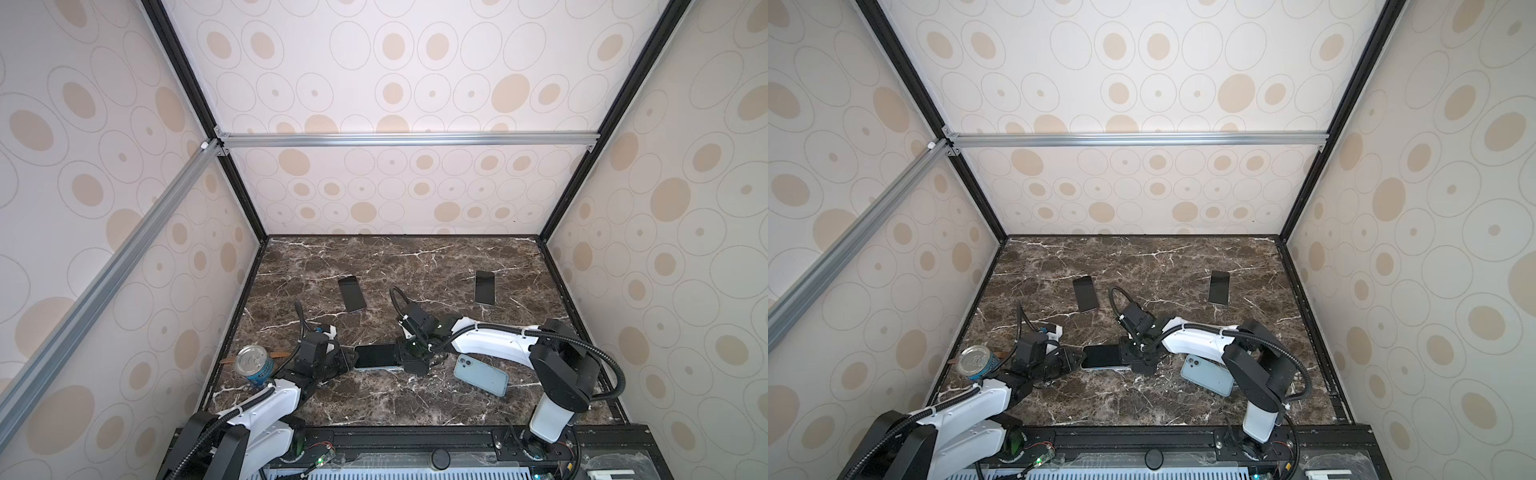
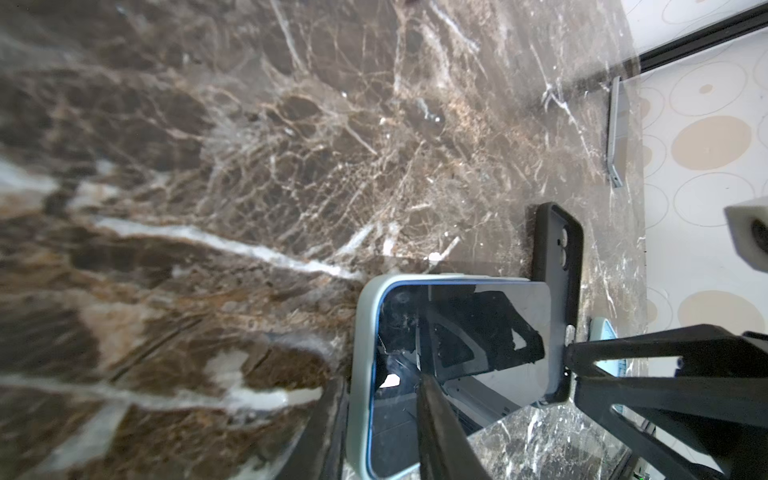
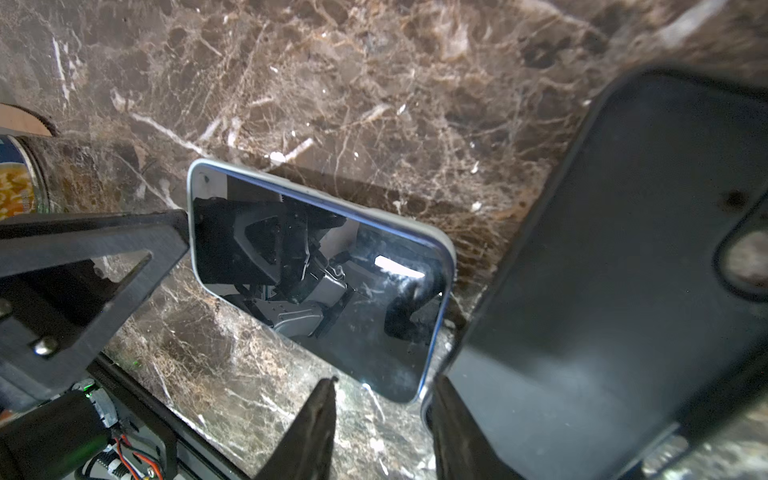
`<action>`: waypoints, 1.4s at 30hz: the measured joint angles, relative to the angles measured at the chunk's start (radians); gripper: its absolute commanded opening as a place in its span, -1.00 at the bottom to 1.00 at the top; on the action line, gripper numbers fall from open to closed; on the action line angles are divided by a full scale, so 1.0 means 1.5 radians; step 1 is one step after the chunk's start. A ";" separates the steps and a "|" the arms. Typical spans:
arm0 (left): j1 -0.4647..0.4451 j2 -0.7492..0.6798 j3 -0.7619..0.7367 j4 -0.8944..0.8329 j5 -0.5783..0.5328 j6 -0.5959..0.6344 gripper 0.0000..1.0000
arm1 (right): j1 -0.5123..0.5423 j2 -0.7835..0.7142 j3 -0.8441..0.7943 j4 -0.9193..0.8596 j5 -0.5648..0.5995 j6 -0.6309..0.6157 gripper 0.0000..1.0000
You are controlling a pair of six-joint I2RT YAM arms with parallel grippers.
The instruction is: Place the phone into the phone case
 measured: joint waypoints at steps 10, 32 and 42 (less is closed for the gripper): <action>0.000 0.026 0.000 0.024 0.007 0.004 -0.51 | 0.000 0.016 -0.005 0.008 -0.014 0.001 -0.27; 0.000 0.031 -0.007 0.039 0.004 0.004 -0.64 | -0.007 0.039 -0.007 0.016 -0.049 0.015 -0.52; 0.001 0.041 -0.009 0.053 -0.002 -0.002 -0.71 | -0.012 0.052 0.017 -0.019 -0.056 0.012 -0.64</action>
